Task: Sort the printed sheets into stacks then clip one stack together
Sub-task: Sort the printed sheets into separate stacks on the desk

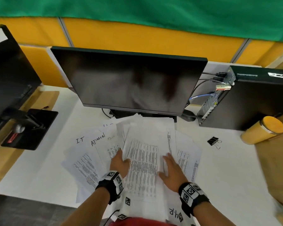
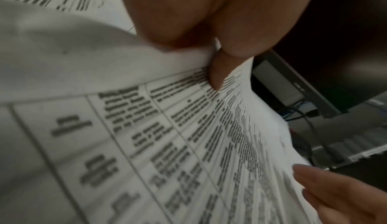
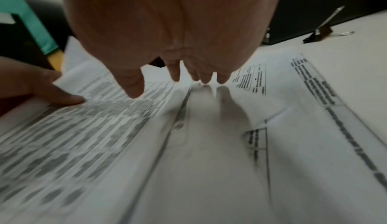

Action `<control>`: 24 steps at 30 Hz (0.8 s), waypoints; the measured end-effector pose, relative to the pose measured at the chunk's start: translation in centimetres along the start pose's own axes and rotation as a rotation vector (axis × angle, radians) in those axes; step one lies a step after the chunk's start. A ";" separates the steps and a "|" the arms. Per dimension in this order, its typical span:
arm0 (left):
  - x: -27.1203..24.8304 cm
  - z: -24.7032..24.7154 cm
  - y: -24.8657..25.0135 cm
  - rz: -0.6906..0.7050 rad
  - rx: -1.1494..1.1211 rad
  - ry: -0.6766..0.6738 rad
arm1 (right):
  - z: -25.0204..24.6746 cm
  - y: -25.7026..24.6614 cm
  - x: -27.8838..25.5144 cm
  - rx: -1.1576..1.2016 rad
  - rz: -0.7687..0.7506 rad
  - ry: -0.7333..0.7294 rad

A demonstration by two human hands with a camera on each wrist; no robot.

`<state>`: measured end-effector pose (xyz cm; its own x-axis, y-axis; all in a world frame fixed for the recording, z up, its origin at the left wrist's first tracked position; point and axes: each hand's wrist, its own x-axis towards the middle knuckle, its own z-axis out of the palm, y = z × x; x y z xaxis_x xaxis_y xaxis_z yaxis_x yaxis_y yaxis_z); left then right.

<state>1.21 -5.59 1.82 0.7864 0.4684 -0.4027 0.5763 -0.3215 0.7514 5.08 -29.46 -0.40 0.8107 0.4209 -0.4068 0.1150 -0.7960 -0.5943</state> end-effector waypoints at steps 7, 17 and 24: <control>-2.3 -7.0 4.3 0.275 -0.114 -0.072 | -5.3 -2.3 0.0 0.744 0.105 0.177; -2.0 -9.1 10.1 0.324 -0.364 -0.102 | -10.5 -8.2 -1.3 0.899 -0.043 0.225; -1.6 -6.8 9.5 0.313 -0.467 0.032 | -10.8 -9.0 -1.8 0.714 0.052 0.223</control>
<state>3.88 -3.79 13.18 0.8927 0.4363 -0.1129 0.1511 -0.0538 0.9871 8.73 -27.77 13.16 0.9107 0.2317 -0.3419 -0.2658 -0.3047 -0.9146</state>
